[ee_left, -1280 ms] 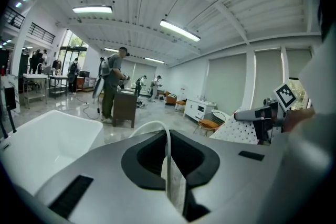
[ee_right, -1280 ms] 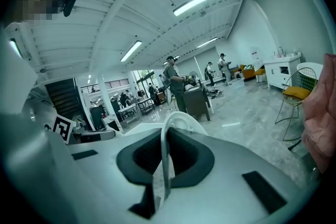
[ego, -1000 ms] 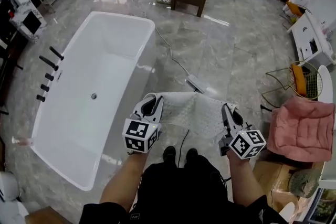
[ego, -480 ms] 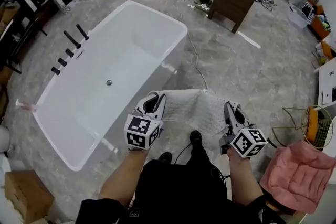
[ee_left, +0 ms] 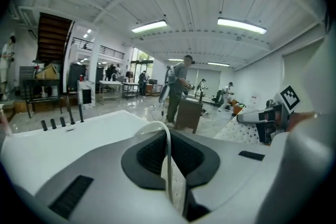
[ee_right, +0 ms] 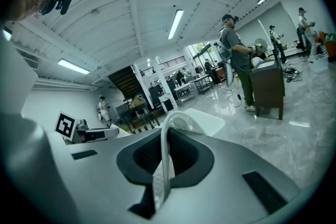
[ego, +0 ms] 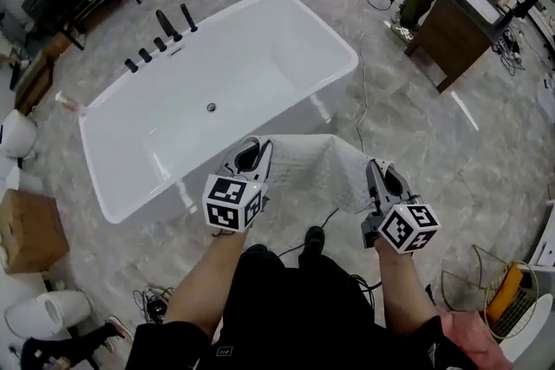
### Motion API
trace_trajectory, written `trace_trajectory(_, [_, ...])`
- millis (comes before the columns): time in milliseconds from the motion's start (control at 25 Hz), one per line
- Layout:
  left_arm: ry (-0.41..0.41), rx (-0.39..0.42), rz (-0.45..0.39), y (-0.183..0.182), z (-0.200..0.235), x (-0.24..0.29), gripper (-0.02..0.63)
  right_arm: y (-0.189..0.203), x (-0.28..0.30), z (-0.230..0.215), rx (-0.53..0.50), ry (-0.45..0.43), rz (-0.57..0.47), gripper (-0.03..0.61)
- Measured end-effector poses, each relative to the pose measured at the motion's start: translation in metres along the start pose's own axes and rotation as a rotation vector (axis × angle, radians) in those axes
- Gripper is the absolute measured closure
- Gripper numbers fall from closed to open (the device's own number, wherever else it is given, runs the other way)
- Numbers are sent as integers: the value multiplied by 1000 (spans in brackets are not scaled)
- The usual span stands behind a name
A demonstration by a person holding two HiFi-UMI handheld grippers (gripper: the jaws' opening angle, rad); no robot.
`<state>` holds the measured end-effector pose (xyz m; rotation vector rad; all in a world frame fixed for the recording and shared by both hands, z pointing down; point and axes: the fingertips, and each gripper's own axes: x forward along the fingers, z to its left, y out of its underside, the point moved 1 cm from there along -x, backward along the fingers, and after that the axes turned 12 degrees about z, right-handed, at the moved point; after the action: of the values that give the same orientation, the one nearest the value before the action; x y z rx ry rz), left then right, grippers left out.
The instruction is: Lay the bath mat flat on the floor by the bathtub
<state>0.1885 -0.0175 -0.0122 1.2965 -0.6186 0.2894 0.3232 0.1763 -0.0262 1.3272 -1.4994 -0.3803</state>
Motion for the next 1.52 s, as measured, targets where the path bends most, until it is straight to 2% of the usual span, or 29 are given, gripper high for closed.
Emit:
trace_trajectory(200, [-119,-70,-17,3,20,-10,591,-7,36,13,-95,-125,41,557])
trace_trajectory(480, [-227,-158,0,32,46,-35,591,-5,75,30,-125,-230,108,556])
trace_trajectory(840, [-316,-300,-39,109,86,-99,592,36,107,105,-216,-308,215,557])
trace_trajectory(1120, [-361,-357,-24,170,109,-138,592,75,129,150,-262,-351,291,557])
trace_trajectory(1280, [-403,-408,-4,198,112,-145,591,90,141,151,-259,-377,320,557])
trace_trajectory(1520, [-499,-483,-9,232,92,-135,592,118,152,111,-276,-439,357,557])
